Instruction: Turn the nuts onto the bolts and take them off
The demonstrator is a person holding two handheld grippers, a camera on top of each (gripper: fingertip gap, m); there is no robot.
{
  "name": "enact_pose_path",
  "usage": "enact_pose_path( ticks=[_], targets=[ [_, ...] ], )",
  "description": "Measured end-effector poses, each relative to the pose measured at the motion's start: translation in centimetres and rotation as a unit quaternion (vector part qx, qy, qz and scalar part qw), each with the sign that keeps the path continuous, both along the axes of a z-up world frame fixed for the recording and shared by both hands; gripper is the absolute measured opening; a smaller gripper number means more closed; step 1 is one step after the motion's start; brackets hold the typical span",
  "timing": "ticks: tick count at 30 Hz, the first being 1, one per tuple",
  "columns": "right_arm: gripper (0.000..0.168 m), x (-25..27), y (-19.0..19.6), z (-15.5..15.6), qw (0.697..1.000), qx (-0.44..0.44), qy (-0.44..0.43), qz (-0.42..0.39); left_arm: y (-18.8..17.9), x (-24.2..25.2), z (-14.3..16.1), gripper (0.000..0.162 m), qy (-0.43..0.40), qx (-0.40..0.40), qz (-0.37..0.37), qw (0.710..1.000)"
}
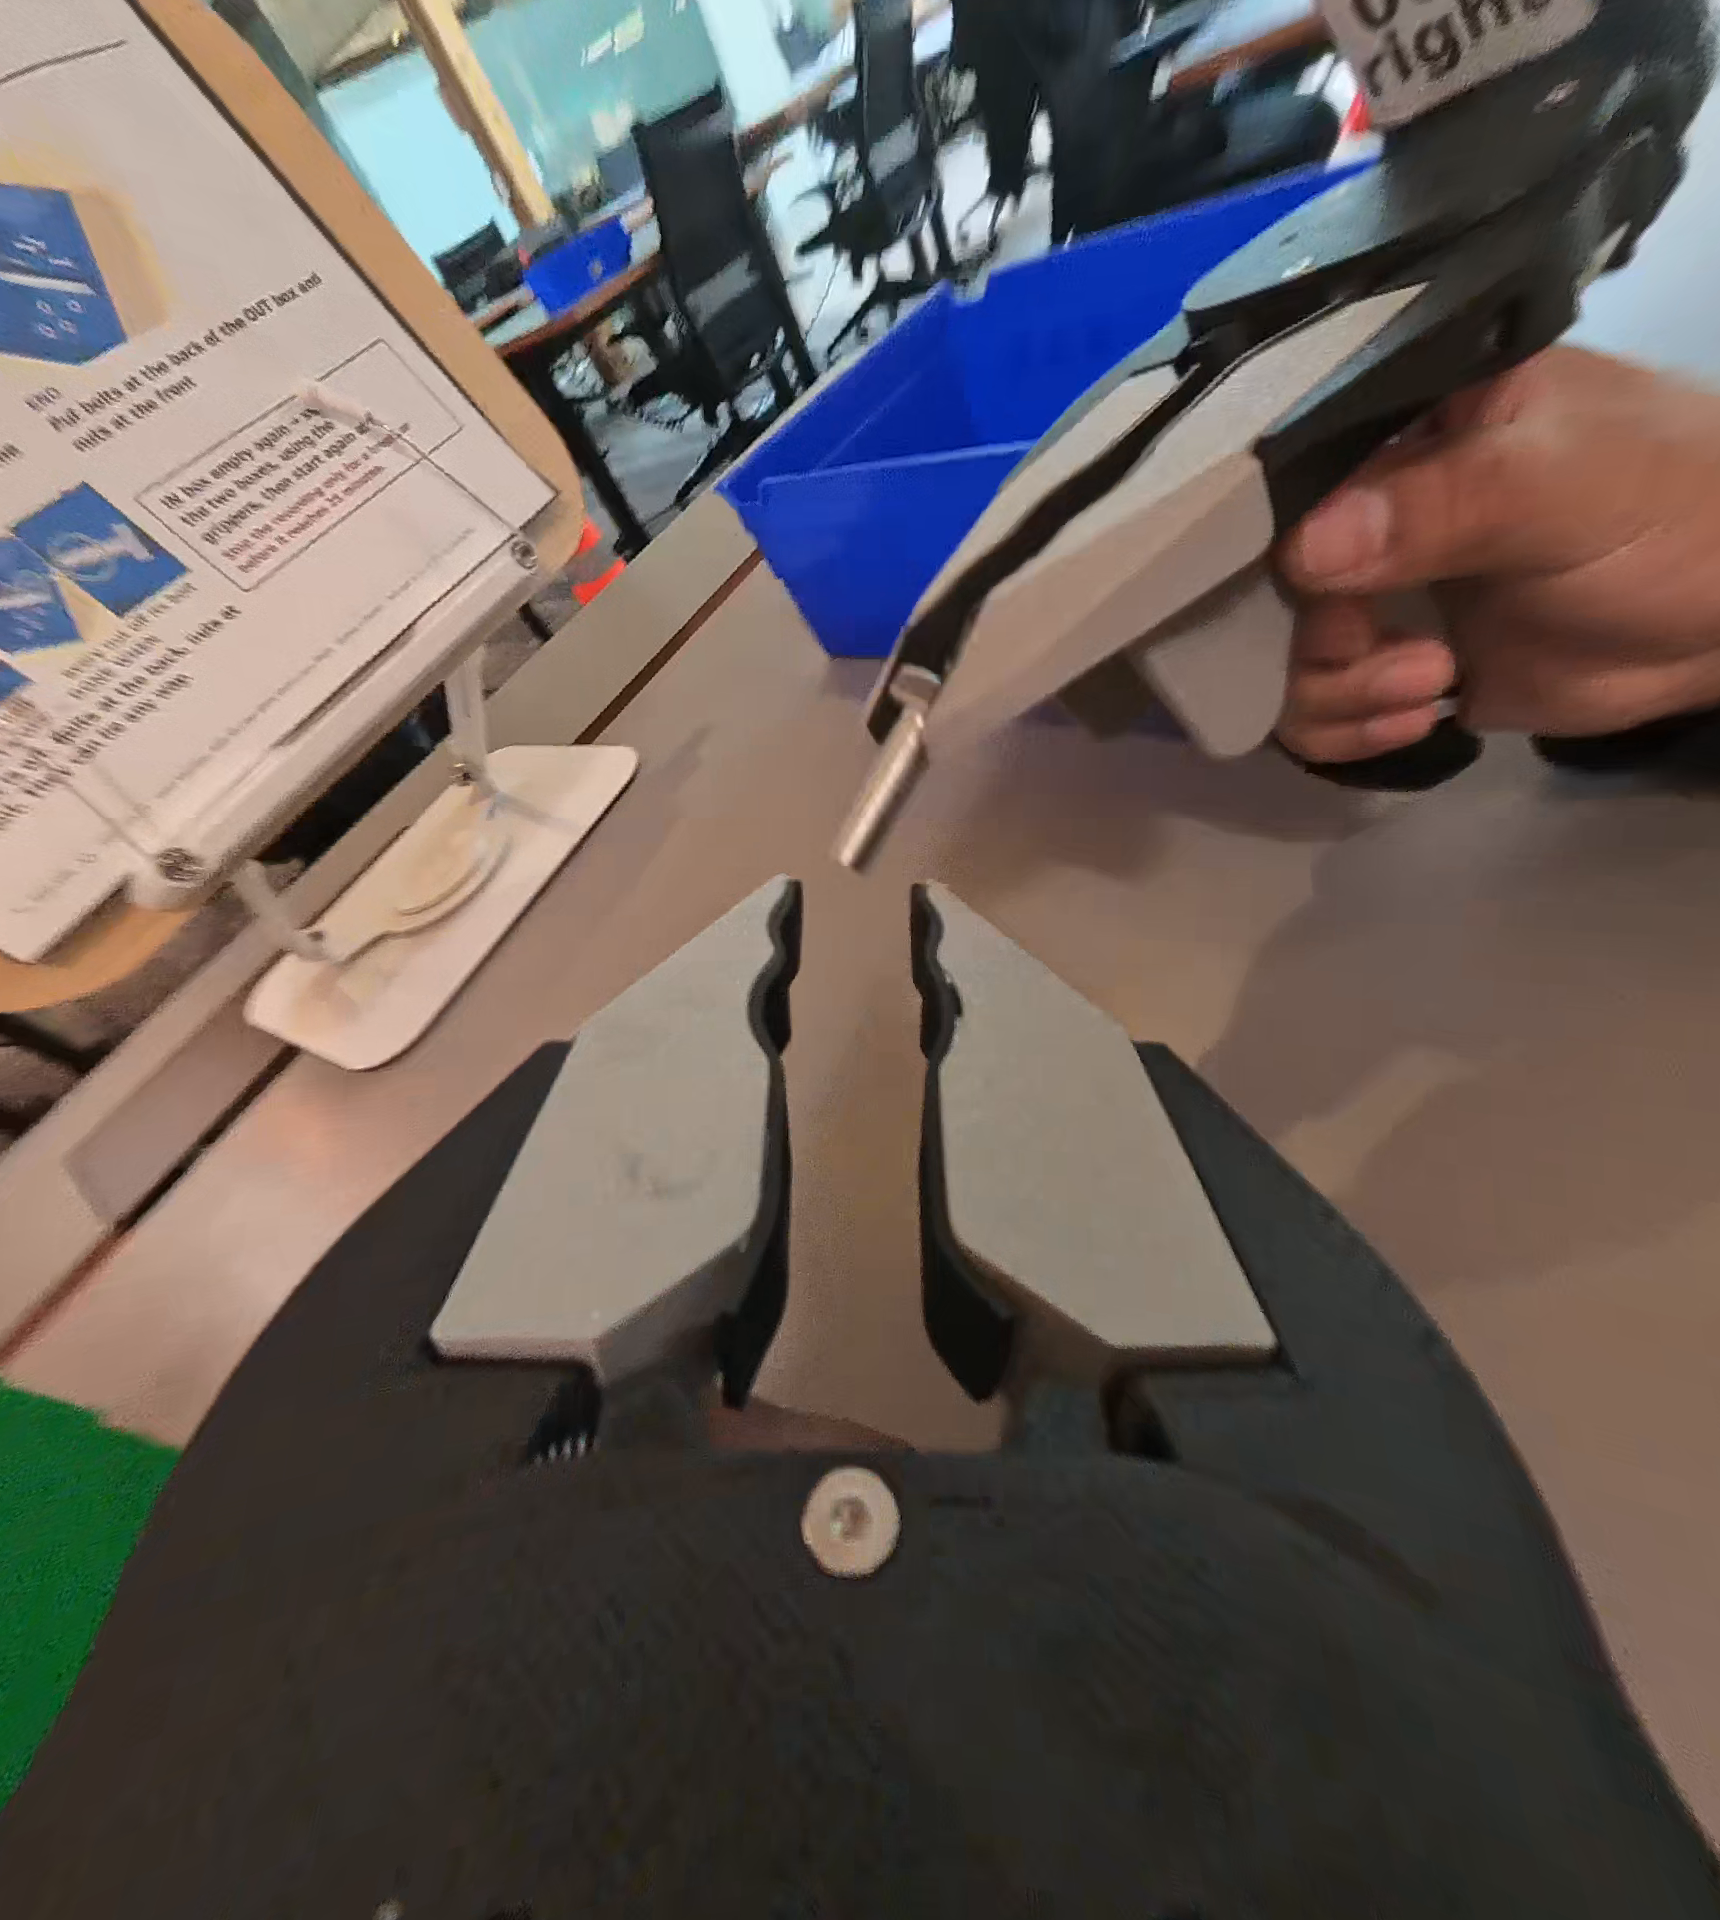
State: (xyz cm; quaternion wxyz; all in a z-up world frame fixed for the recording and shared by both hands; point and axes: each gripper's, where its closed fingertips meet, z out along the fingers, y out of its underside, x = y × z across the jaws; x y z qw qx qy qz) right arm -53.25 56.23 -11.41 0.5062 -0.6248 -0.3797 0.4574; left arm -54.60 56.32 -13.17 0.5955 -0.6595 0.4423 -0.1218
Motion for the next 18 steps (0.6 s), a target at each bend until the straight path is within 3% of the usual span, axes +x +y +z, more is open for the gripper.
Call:
enact_pose_path(
  ticks=[3, 6, 9, 14, 18],
  targets=[
    [0.014, 0.7, -0.1, 1.2, 0.999, -0.001, 0.031, 0.006, 0.3, -0.2, -1.8, 0.021, -0.02, -0.028, 0.001, 0.999],
    [0.014, 0.8, -0.8, 2.4, 0.997, -0.016, 0.074, 0.034, -0.2, 1.1, -2.4, 0.005, -0.071, -0.072, -0.033, 0.994],
    [0.014, 0.5, -1.3, 2.5, 0.995, -0.023, 0.08, 0.048, -0.9, 1.9, -1.2, 0.0, -0.126, -0.078, -0.063, 0.987],
    [0.014, 0.3, -1.5, 2.3, 0.996, -0.01, 0.069, 0.054, -1.9, 1.4, 1.5, 0.0, -0.253, -0.131, -0.118, 0.951],
    [0.014, 0.1, -1.8, 2.6, 0.995, -0.006, 0.08, 0.065, -1.9, 0.7, 2.5, 0.0, -0.301, -0.151, -0.129, 0.933]
  ],
)
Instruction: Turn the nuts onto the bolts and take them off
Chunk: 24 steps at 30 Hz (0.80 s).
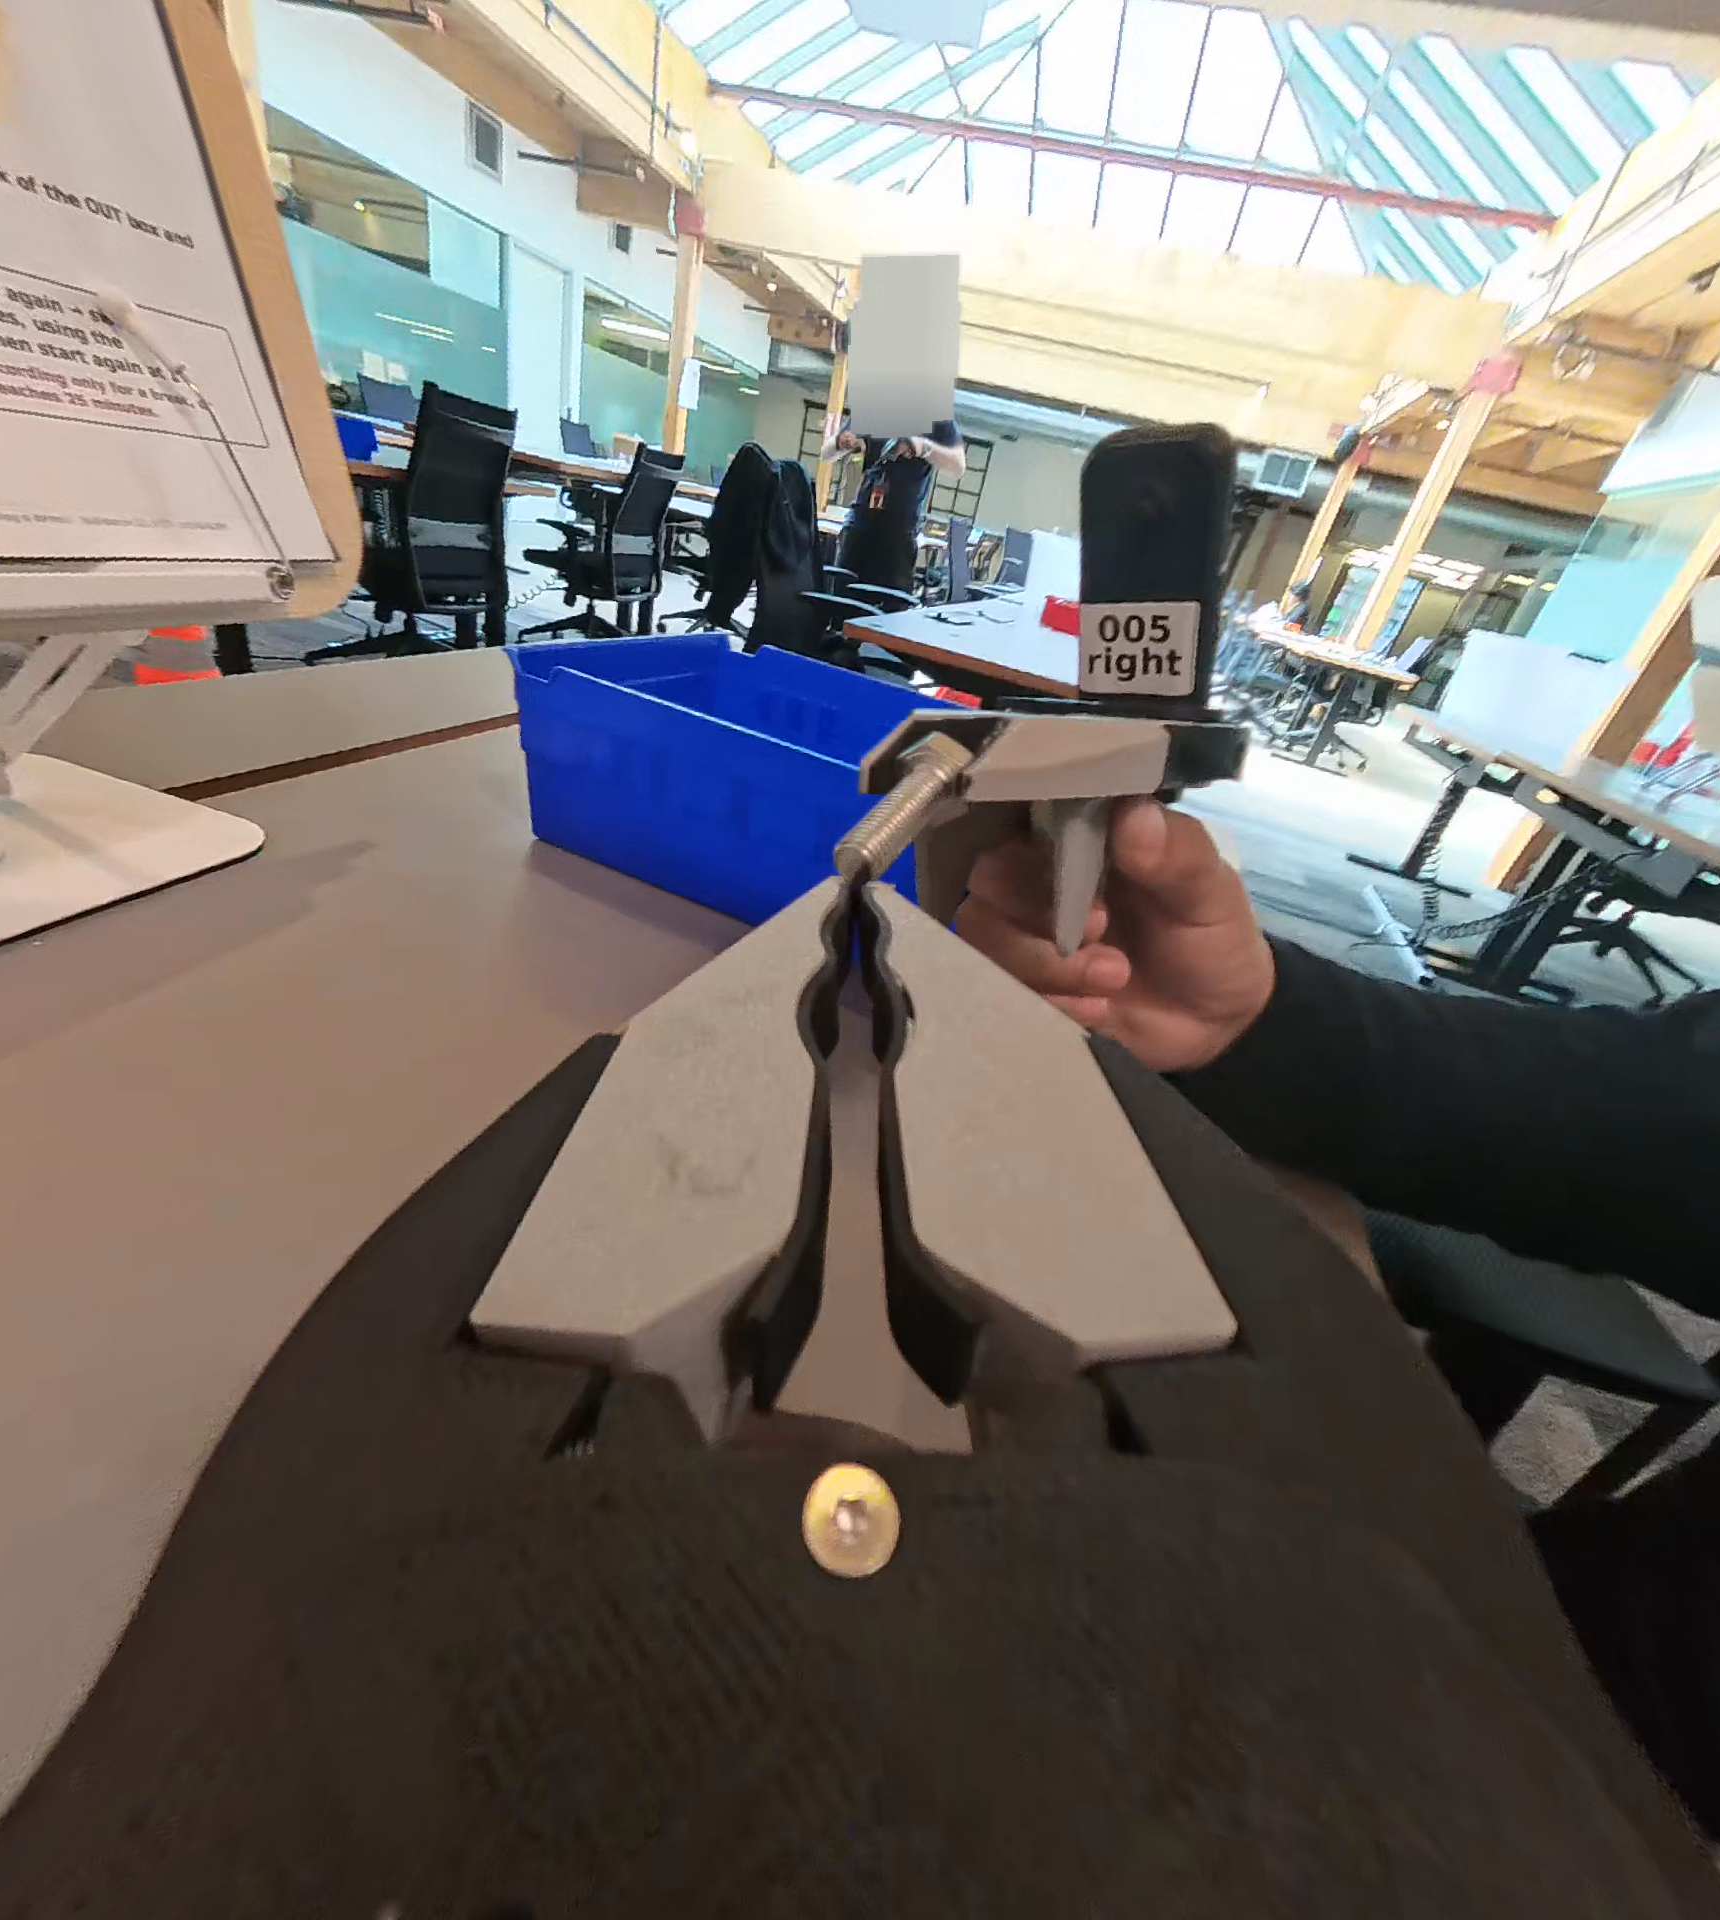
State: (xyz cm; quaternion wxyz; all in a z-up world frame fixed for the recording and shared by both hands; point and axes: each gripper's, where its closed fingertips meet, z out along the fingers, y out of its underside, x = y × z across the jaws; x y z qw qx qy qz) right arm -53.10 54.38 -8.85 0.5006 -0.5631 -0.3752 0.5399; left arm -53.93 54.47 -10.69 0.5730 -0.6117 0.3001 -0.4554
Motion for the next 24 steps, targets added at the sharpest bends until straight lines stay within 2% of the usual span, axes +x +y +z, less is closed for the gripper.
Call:
enact_pose_path(
  ticks=[9, 24],
  targets=[
    [0.014, -0.2, -0.1, -0.3, 1.0, 0.003, -0.004, 0.006, 0.0, -0.2, 0.7, 0.0, -0.065, -0.037, -0.017, 0.997],
    [0.014, -1.3, -0.6, -1.8, 0.999, -0.004, -0.034, 0.025, -0.3, -0.4, 1.5, 0.002, -0.092, -0.035, -0.026, 0.995]
  ],
)
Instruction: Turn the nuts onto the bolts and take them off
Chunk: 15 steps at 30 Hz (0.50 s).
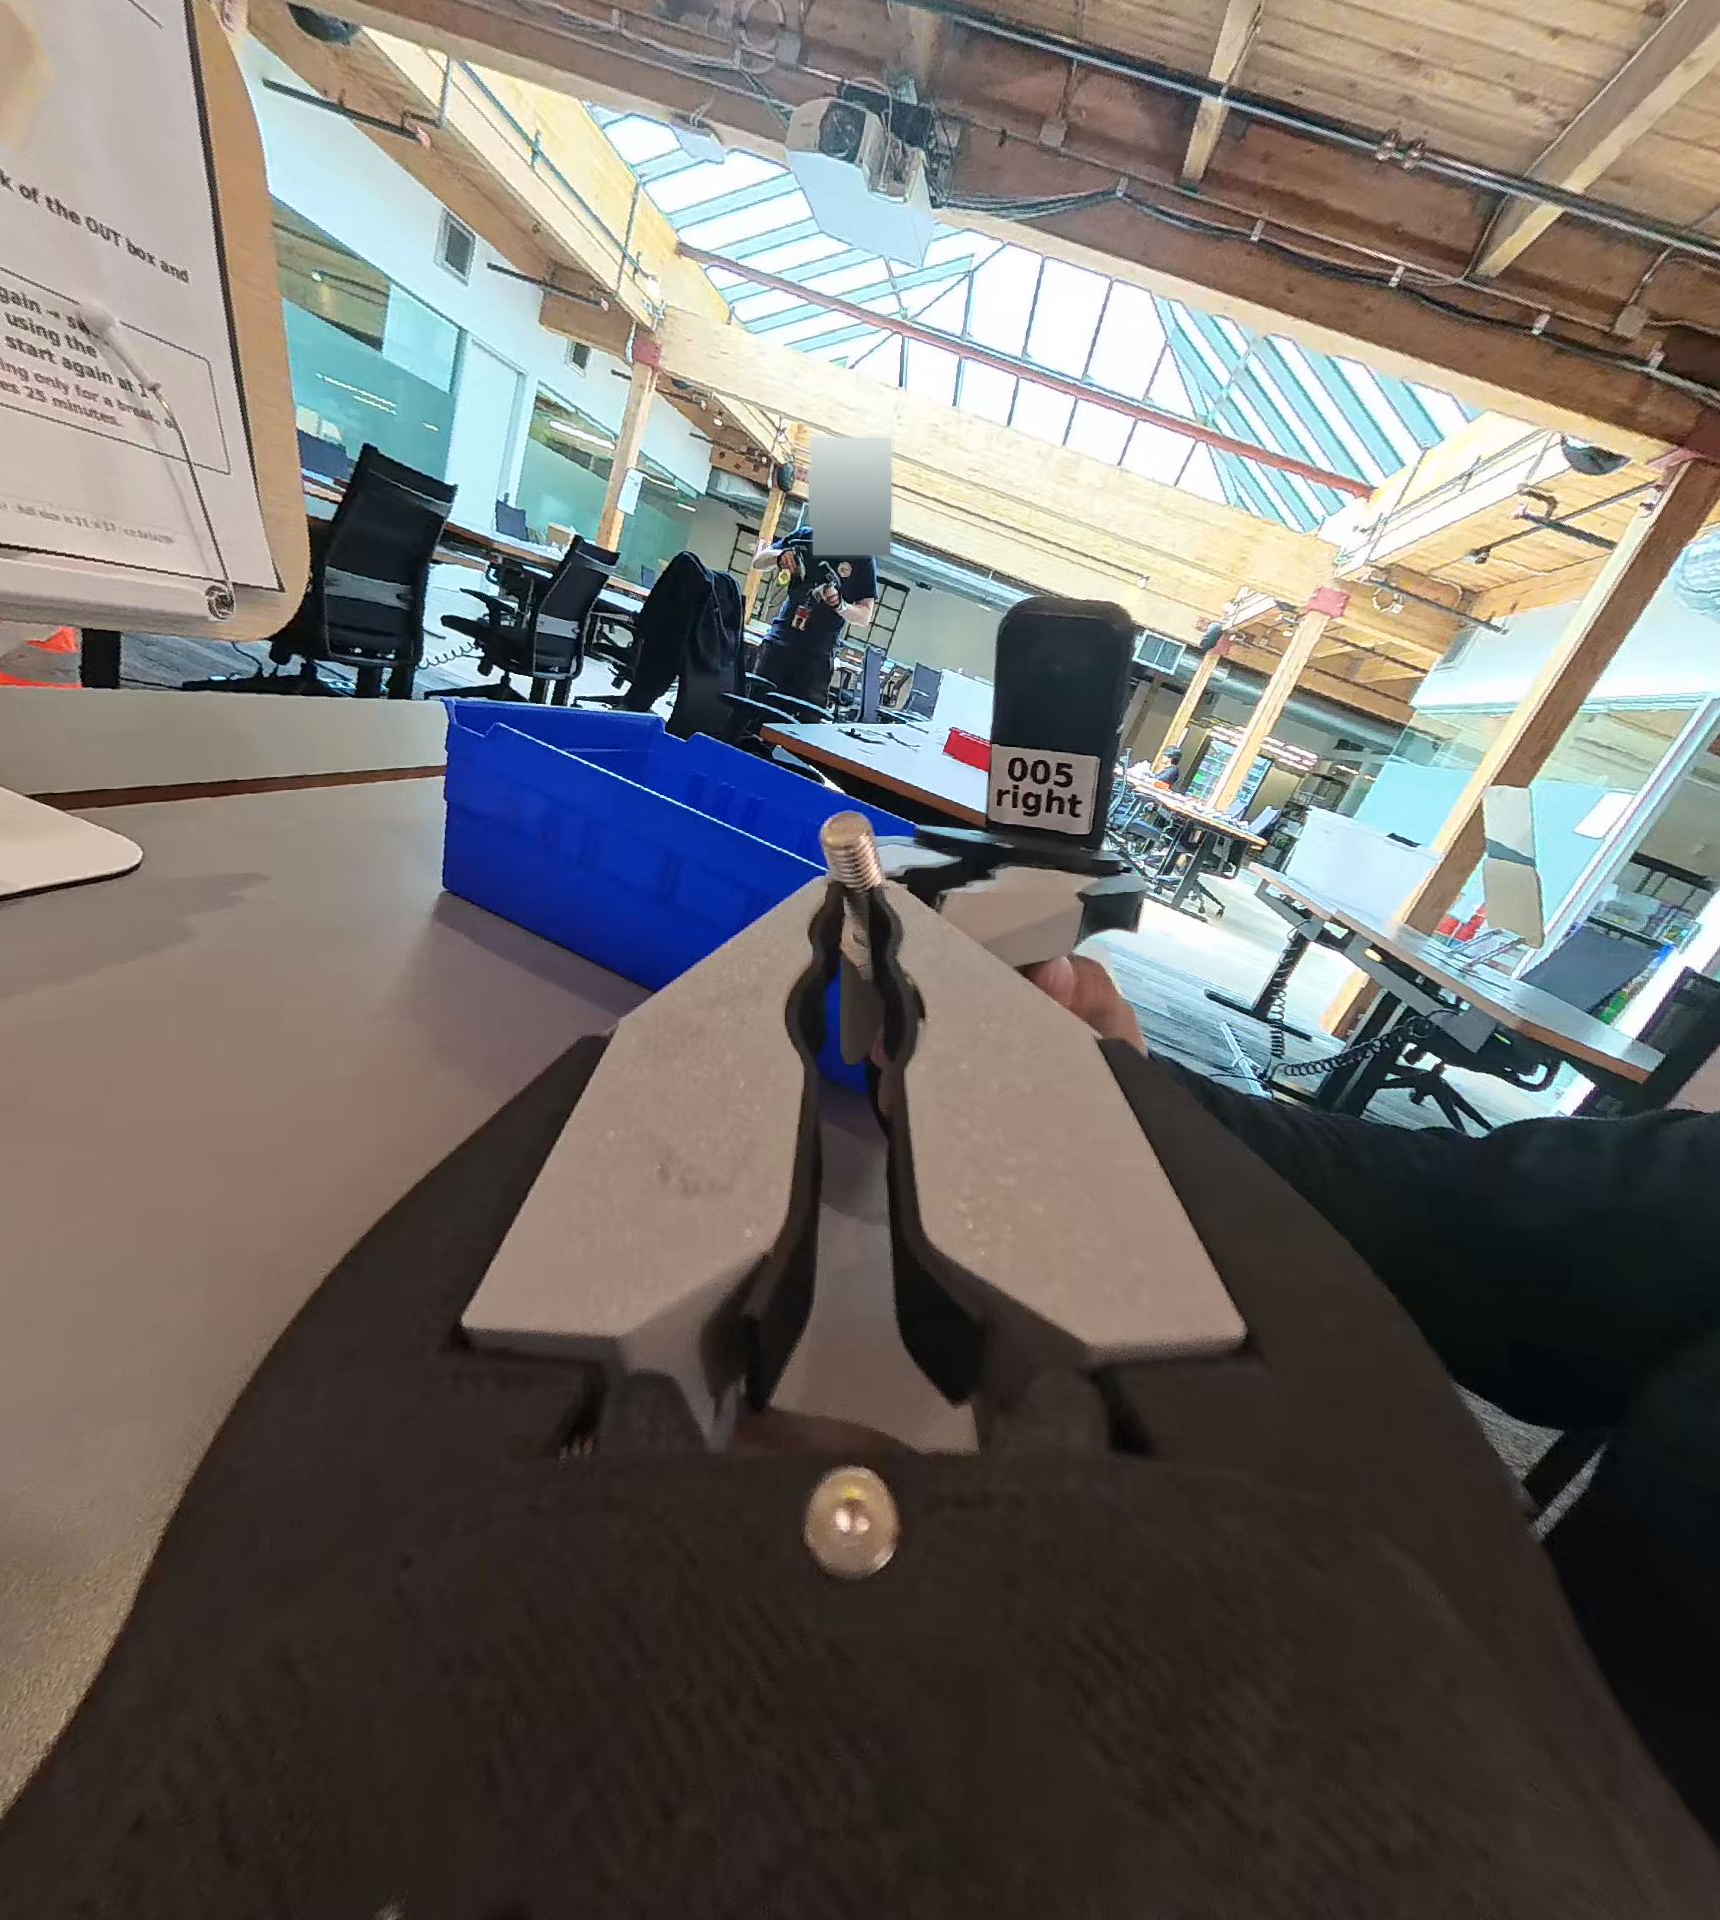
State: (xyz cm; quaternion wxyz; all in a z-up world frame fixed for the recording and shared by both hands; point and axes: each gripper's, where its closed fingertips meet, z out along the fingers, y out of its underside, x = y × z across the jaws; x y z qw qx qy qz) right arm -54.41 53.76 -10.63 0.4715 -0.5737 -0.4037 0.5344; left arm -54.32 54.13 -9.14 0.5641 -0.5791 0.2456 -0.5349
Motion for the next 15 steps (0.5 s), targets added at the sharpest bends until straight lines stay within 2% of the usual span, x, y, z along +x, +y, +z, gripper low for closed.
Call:
enact_pose_path(
  ticks=[15],
  targets=[
    [0.015, -0.65, -0.2, -1.01, 1.0, 0.001, -0.022, 0.005, -0.12, 0.21, -0.18, 0.002, 0.008, 0.002, -0.002, 1.0]
  ],
)
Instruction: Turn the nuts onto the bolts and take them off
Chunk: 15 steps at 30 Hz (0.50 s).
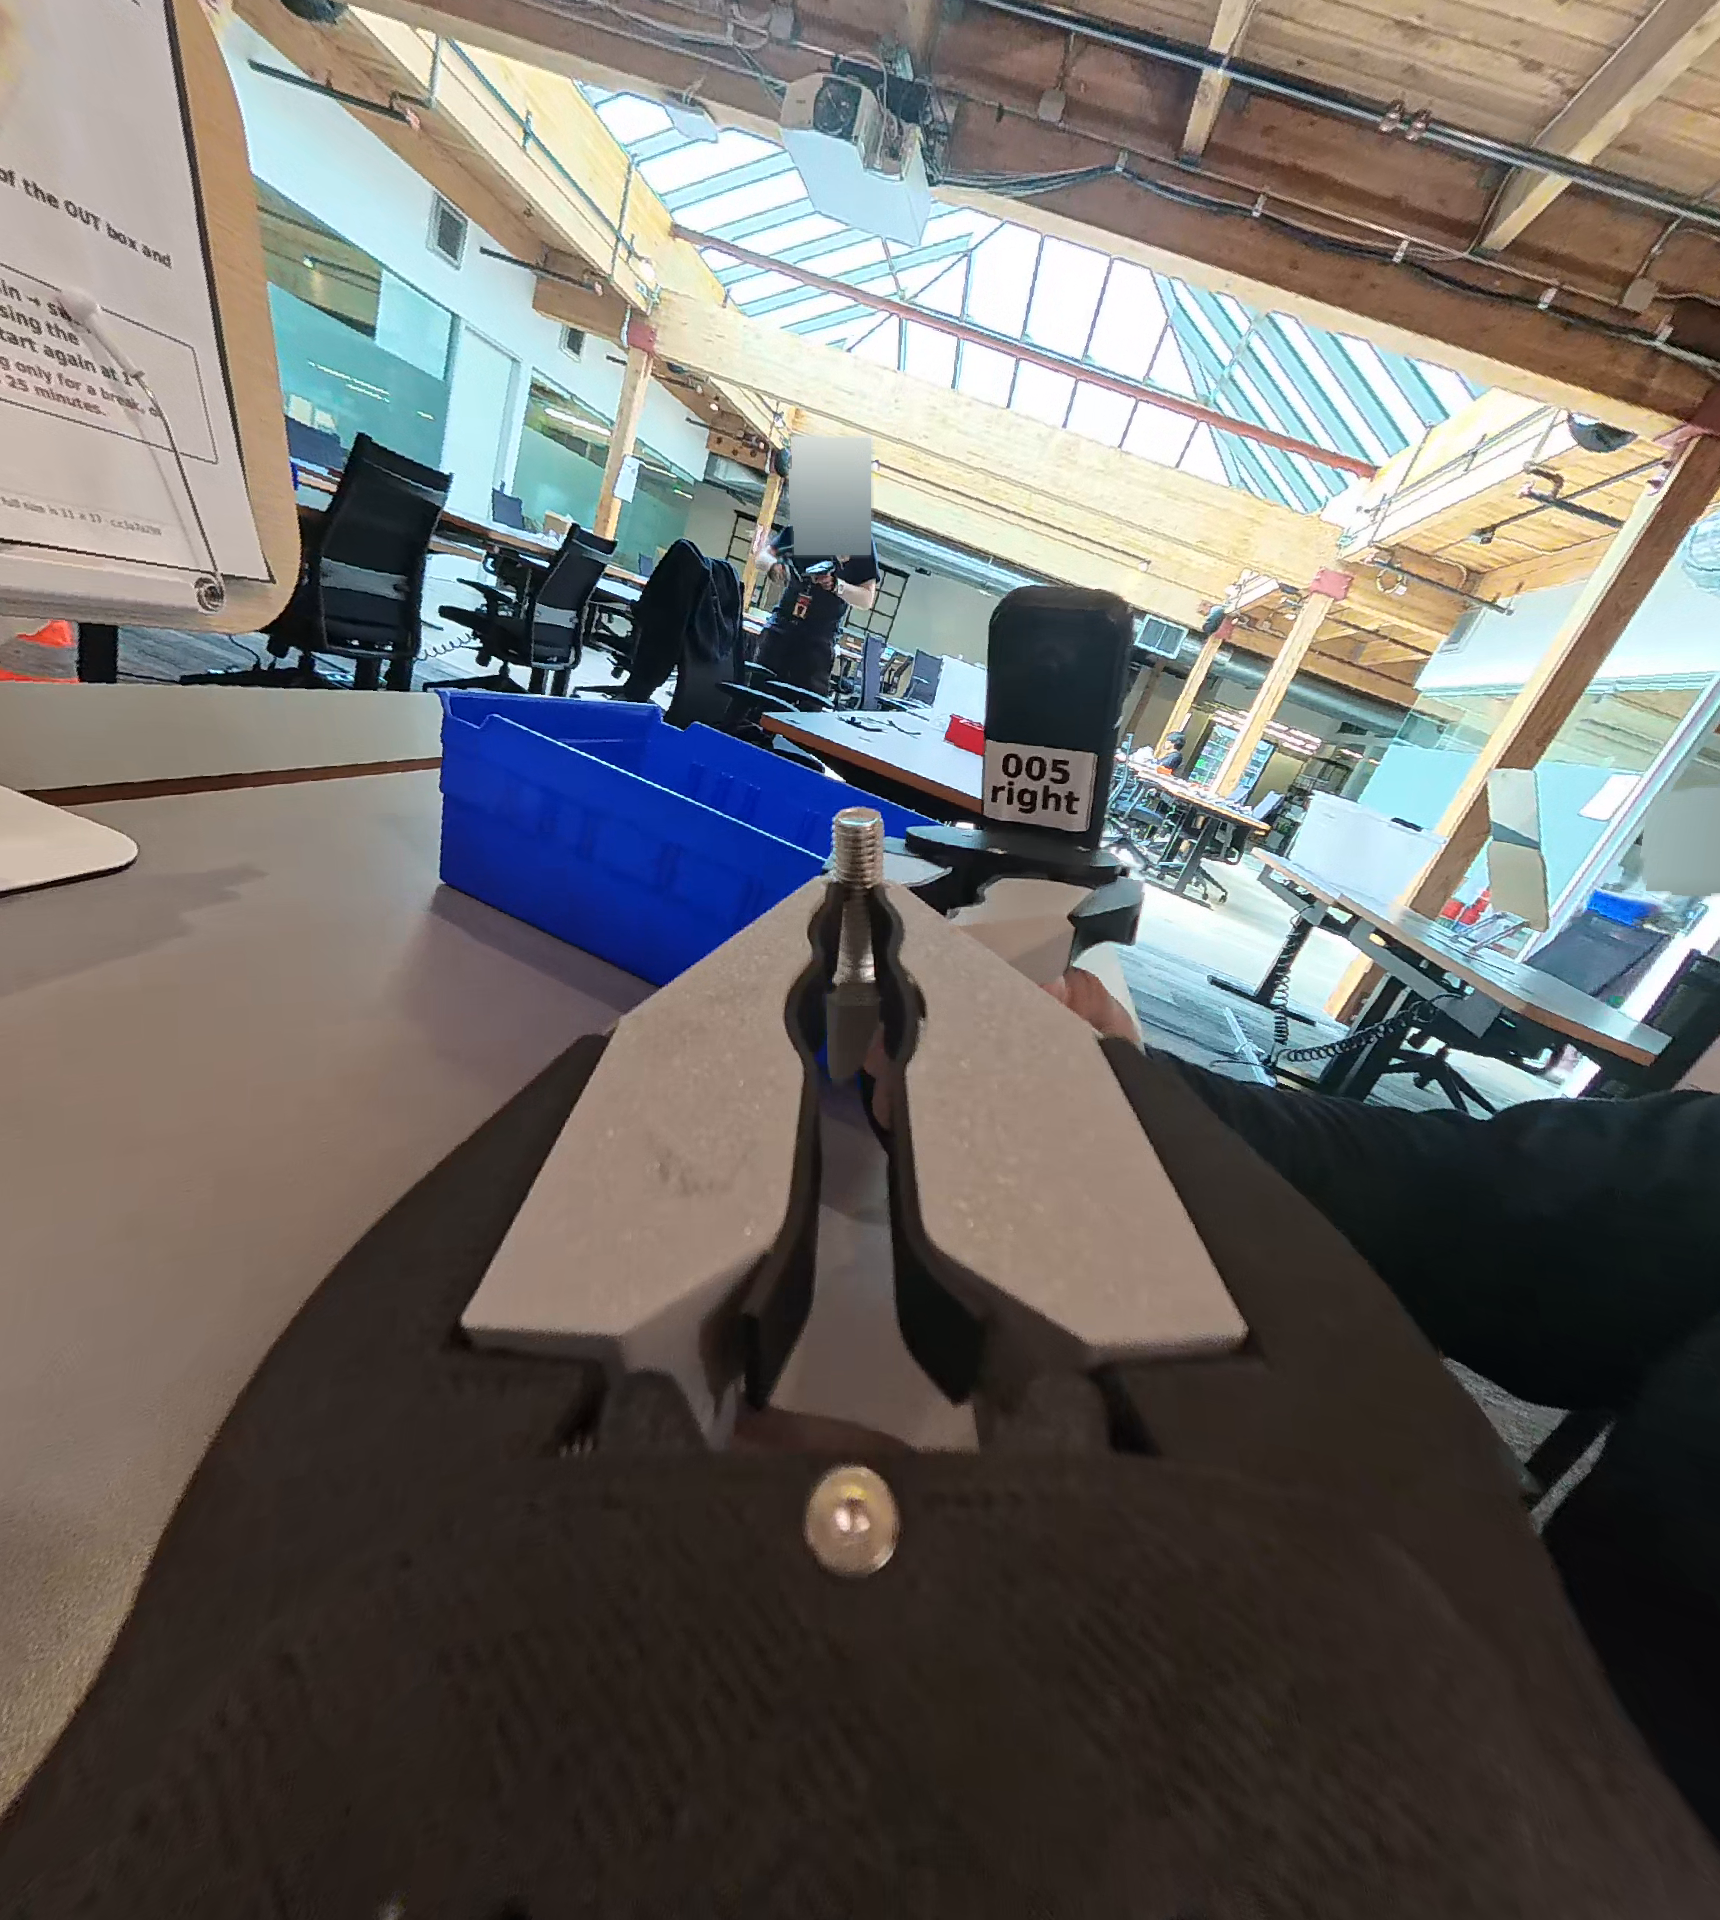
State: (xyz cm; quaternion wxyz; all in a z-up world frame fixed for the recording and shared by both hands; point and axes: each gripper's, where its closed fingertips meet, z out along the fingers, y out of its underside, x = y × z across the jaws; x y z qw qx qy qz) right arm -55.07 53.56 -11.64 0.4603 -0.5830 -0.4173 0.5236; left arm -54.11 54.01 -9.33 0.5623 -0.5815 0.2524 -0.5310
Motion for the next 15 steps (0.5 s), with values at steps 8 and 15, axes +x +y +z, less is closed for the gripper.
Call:
enact_pose_path(
  ticks=[8, 15],
  targets=[
    [0.014, -0.1, -0.2, -0.2, 1.0, -0.003, -0.003, 0.008, -0.3, 0.7, -0.7, 0.015, 0.035, 0.014, -0.001, 0.999],
    [0.015, -0.5, -0.7, -0.6, 0.999, -0.014, -0.009, 0.029, -0.4, 0.8, -1.1, 0.007, 0.064, 0.039, 0.007, 0.997]
  ],
)
